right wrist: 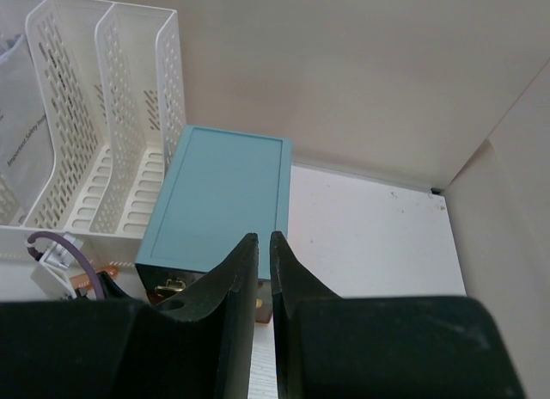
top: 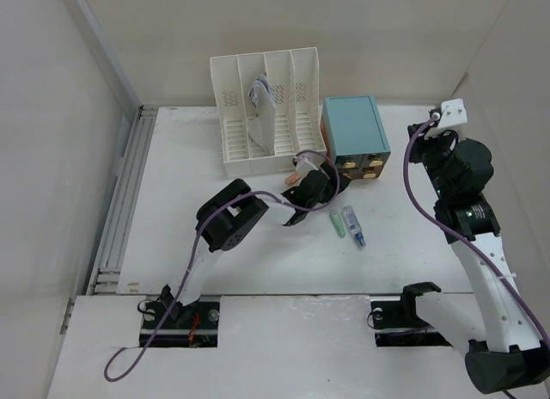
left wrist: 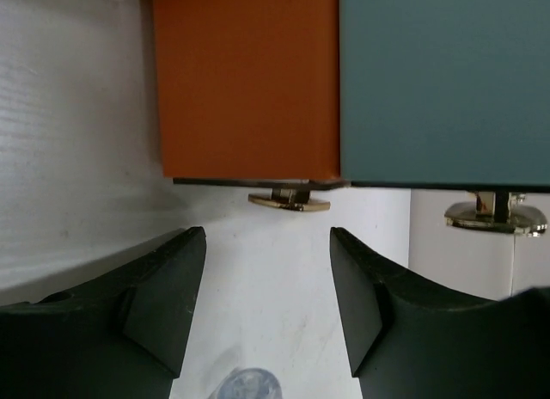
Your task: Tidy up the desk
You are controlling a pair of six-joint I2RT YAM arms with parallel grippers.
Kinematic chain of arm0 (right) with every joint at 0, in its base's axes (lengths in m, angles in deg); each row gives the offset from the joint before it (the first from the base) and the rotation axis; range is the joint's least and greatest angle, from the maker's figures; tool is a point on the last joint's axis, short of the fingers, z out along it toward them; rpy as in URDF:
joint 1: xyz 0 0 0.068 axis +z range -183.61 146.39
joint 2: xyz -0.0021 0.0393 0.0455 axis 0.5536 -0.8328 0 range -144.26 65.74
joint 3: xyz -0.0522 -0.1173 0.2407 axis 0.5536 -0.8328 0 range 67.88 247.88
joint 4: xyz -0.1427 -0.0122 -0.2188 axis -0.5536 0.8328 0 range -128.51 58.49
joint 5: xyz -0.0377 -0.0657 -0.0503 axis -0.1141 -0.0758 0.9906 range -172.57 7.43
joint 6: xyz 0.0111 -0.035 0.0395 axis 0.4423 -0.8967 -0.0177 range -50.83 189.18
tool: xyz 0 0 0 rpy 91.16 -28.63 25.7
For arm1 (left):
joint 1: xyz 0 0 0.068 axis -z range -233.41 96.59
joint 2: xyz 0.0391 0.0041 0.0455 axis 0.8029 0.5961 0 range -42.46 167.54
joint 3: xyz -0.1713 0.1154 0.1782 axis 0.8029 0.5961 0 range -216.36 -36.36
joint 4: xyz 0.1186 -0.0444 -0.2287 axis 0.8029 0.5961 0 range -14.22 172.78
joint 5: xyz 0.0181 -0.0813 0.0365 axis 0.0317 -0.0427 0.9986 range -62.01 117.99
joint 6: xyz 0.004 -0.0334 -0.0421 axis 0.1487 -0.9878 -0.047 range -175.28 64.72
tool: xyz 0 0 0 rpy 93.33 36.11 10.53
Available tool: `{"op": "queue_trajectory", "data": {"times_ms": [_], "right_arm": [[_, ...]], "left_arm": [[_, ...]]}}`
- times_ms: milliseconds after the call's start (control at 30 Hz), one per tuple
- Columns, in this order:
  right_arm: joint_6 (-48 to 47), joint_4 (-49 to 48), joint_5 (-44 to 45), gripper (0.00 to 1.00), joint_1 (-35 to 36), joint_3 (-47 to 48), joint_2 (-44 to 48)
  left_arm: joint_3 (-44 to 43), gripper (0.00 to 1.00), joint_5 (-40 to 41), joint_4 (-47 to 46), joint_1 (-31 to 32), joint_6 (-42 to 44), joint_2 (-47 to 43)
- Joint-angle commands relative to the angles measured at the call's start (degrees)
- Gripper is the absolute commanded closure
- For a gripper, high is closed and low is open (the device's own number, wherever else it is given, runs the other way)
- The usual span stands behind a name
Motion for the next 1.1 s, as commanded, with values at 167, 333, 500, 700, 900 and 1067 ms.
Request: {"op": "queue_trajectory", "data": {"times_ms": [167,333,500,700,900,1067], "right_arm": [[0.8,-2.9,0.3,0.84,-0.3,-0.4,0.6],[0.8,-2.9,-0.8,0.84,-0.3,-0.4,0.6],[0.8,-2.9,-0.8,0.84,-0.3,-0.9,0.6],[0.8,-2.9,-1.3,0.84,-0.3,-0.9,1.2],[0.8,-3.4,-1.9,0.84,-0.3,-1.4,1.7],[0.8,-3.4,-1.9,0.84,-0.3,-1.4,1.7]], "left_arm": [[-5.8,0.42,3.6,0.4,-0.4,0.0,3.4],[-6.3,0.59,5.4,0.4,-0.4,-2.8,3.9],[-5.7,0.91,6.6,0.4,0.1,-4.1,3.4],[-1.5,0.88,7.1,-2.6,1.2,-4.7,1.4],[-0.4,0.57,7.1,-2.6,1.2,-4.7,0.8],[-0.5,0.52,7.7,-2.6,1.2,-5.2,0.8]]}}
